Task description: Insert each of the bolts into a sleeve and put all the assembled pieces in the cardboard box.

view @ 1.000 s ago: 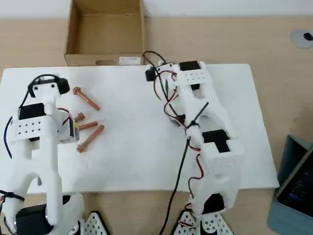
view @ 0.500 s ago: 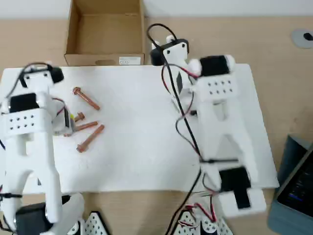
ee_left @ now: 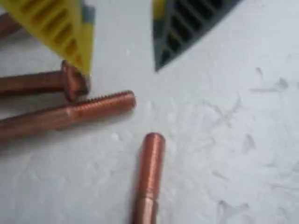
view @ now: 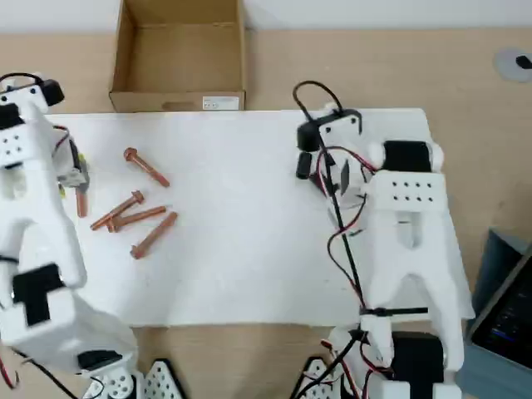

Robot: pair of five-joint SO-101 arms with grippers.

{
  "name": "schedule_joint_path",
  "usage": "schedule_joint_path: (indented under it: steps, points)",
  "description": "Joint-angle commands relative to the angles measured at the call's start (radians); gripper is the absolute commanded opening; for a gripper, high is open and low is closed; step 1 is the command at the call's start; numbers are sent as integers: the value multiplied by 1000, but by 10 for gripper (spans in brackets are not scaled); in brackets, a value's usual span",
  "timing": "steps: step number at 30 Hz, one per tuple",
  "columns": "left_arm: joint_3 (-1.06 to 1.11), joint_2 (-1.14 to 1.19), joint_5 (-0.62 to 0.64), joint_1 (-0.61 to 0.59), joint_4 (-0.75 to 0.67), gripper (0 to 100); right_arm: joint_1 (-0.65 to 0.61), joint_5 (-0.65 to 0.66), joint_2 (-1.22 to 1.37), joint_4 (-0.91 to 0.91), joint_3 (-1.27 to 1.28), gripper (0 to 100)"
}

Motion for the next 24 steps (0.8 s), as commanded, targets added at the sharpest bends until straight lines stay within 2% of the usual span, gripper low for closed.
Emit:
schedule_joint_path:
  steps: [1, 10, 17, 24]
  points:
    - [-124, 90, -11, -31, -31, 95, 31, 12, -44, -5, 2, 10]
    - [-293, 323, -37, -43, -133, 96, 24, 9, -38, 5, 2, 10]
    - [-442, 486, -38, -32, -129, 96, 24, 8, -36, 8, 2, 10]
    - [-477, 581, -37, 11, -127, 96, 24, 8, -36, 6, 2, 10]
